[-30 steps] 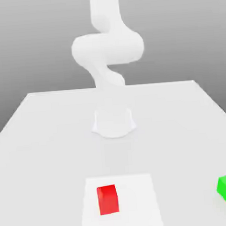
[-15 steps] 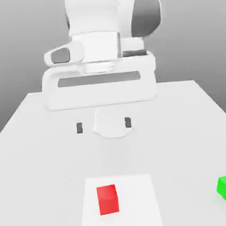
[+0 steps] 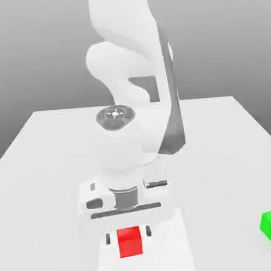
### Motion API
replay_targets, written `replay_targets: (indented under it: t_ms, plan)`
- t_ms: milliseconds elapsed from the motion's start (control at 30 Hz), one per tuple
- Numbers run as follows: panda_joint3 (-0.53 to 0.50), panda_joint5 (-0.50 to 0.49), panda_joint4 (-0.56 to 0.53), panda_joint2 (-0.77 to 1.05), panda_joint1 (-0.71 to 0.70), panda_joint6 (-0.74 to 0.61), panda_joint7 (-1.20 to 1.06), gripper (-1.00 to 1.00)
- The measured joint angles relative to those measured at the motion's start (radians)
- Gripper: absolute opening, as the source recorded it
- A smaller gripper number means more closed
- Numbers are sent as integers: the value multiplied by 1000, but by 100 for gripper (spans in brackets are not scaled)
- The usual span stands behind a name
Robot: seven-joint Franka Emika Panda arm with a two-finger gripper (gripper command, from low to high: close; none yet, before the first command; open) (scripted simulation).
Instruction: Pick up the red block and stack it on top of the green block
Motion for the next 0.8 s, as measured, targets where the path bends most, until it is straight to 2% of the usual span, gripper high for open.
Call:
replay_targets:
  t_ms: [133, 333, 667, 733, 800]
  plan:
    - [4, 0, 1, 9, -3, 7, 0, -100]
    - [-7, -50, -19, -169, 16, -151, 29, -100]
    - [265, -130, 173, -132, 286, -311, -137, -100]
    - [309, -166, 219, -81, 341, -309, -156, -100]
    - [309, -215, 245, -3, 380, -261, -142, -100]
